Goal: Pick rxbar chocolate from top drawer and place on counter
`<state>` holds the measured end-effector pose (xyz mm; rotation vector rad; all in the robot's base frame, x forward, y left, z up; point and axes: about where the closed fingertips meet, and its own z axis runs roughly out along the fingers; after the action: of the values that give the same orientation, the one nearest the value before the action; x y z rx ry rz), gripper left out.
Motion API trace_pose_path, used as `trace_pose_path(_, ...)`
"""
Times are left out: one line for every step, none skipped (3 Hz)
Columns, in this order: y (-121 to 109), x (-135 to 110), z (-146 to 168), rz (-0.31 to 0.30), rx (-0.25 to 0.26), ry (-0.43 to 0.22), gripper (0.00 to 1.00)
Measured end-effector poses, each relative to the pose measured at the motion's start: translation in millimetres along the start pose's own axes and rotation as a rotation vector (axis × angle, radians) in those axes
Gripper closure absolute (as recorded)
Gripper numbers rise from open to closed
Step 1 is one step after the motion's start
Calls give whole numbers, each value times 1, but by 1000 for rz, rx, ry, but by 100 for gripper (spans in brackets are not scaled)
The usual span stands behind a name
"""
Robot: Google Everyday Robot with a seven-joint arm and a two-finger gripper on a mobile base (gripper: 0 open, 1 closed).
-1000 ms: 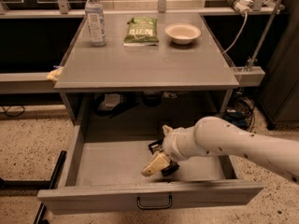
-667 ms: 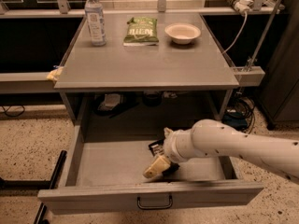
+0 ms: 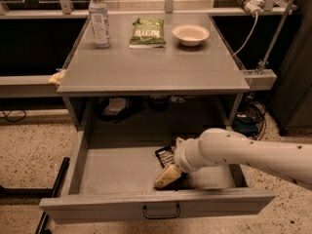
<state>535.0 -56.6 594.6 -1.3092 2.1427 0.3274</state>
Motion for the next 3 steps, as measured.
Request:
trace_pose_path(-5,14,3,42,1,59,23)
trace_pose_path(-9,16,0,72,-3,91,46)
trace_pose_path(-10,10,-8,72,-3,91,71)
